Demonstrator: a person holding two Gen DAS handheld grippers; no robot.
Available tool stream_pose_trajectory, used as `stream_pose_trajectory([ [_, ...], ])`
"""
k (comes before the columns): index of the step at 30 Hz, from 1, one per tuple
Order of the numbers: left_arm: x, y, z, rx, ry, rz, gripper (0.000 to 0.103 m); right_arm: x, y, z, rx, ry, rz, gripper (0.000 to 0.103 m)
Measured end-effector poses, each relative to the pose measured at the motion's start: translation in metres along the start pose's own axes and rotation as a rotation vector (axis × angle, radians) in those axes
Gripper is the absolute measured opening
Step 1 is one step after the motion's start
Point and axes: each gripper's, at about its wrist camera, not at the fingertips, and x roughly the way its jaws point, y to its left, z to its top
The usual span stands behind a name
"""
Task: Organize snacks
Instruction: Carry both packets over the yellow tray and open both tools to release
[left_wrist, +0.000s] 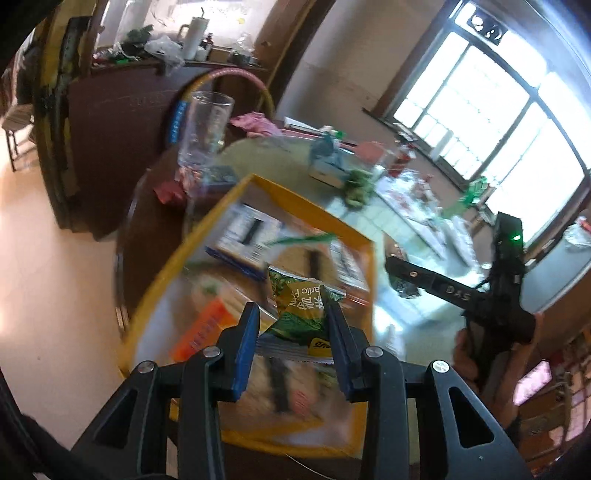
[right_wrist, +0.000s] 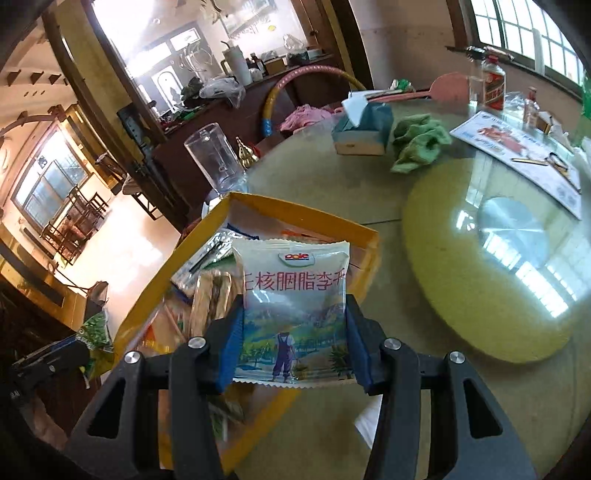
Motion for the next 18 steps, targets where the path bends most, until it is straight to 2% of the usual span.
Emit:
stream_pose_trajectory([
  [6, 0.038, 0.022, 0.01, 0.043, -0.003, 0.156, 0.037, 0.046, 0.009, 0.011, 0.011, 0.05, -0.014, 0.052],
  [15, 0.05, 0.025, 0.011, 0.098, -0.013, 0.21, 0.039, 0.069, 0.011, 0.018, 0.018, 0.058, -0.025, 0.056],
  [16, 0.05, 0.023, 0.011, 0.108, -0.019, 0.213, 0.04, 0.069, 0.011, 0.019, 0.026, 0.055, -0.025, 0.057],
  [17, 0.051, 0.021, 0.011, 0.121, -0.016, 0.215, 0.049, 0.068, 0.011, 0.02, 0.036, 0.053, -0.024, 0.058],
  [18, 0.052, 0.019, 0.01, 0.135, -0.01, 0.214, 0.065, 0.067, 0.011, 0.02, 0.046, 0.047, -0.024, 0.06],
])
